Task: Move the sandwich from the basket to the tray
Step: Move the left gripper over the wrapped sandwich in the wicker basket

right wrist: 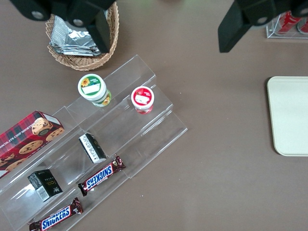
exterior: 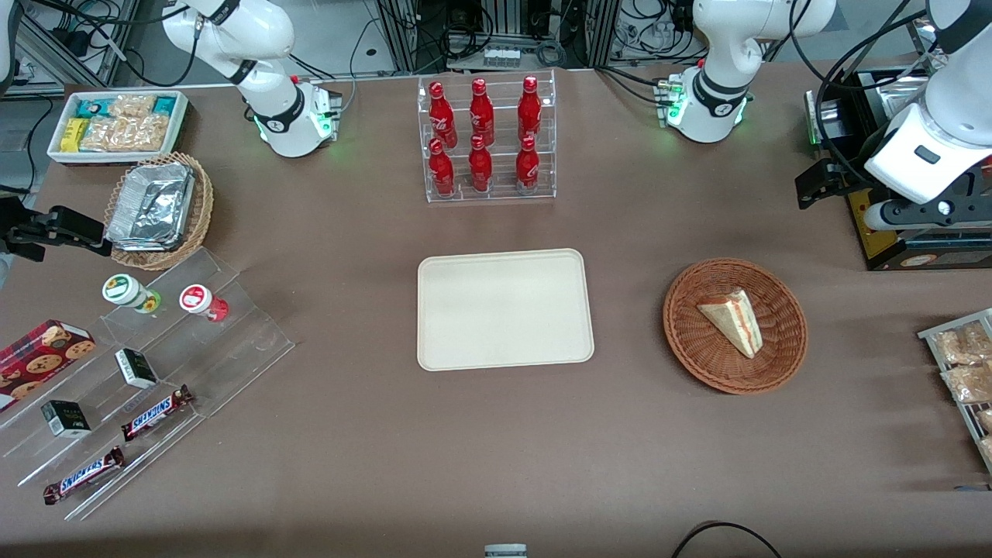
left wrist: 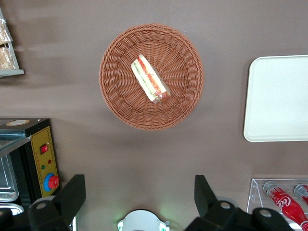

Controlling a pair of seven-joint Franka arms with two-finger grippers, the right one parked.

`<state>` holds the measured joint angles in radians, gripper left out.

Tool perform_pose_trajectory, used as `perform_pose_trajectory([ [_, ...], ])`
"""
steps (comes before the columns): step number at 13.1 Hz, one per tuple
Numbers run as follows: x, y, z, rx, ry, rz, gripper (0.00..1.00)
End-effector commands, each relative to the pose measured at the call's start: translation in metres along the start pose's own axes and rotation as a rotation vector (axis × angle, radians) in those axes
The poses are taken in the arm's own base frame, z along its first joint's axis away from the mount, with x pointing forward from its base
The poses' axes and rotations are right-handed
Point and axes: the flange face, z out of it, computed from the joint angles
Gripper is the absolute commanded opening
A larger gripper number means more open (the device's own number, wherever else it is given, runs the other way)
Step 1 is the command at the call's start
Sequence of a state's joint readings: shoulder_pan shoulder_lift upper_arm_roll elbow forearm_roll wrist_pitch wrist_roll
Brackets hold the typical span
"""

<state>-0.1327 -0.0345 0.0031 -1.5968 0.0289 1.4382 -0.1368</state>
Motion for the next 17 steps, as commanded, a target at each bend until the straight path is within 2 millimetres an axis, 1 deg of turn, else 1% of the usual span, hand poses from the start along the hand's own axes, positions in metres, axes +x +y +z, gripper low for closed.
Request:
perform_pose_trajectory([
  [1, 0.0, 0.001, -0.003, 0.003, 0.0, 0.026, 1.0],
  [2, 0.002, 0.003, 0.001, 0.005, -0.007, 0.028, 1.0],
  [4, 0.011, 0.007, 0.018, 0.01, -0.04, 0.035, 1.0],
  [9, 0.023, 0.011, 0.077, 0.012, -0.054, 0.039, 1.0],
  [11, 0.028, 0.011, 0.104, 0.011, -0.046, 0.038, 1.0],
  [14, 0.037, 0.012, 0.154, 0.007, -0.015, 0.03, 1.0],
  [15, 0.039, 0.012, 0.167, 0.005, -0.004, 0.027, 1.0],
  [17, 0.047, 0.012, 0.199, 0.004, -0.012, 0.003, 1.0],
])
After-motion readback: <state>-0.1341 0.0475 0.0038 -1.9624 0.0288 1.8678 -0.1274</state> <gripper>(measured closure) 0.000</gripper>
